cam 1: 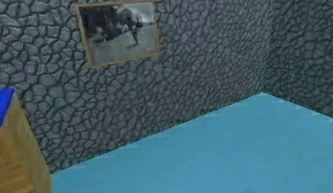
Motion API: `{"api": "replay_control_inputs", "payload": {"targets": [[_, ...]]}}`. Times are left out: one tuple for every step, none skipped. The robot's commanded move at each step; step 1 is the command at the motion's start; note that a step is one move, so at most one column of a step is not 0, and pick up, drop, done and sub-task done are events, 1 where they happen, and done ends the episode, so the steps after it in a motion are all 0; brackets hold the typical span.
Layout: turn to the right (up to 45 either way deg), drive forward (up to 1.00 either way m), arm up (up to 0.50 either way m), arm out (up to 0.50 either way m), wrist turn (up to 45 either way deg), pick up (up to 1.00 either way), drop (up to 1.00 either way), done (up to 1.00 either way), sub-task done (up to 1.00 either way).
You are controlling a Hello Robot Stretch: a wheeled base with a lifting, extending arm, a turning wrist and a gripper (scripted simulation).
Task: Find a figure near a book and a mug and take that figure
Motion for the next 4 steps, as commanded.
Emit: {"api": "replay_control_inputs", "payload": {"targets": [[3.0,0.00,0.00,0.00,0.0,0.00,0.00,0.00,0.00],[-45.0,0.00,0.00,0.00,0.0,0.00,0.00,0.00,0.00],[-45.0,0.00,0.00,0.00,0.0,0.00,0.00,0.00,0.00],[-30.0,0.00,0.00,0.00,0.0,0.00,0.00,0.00,0.00]]}}
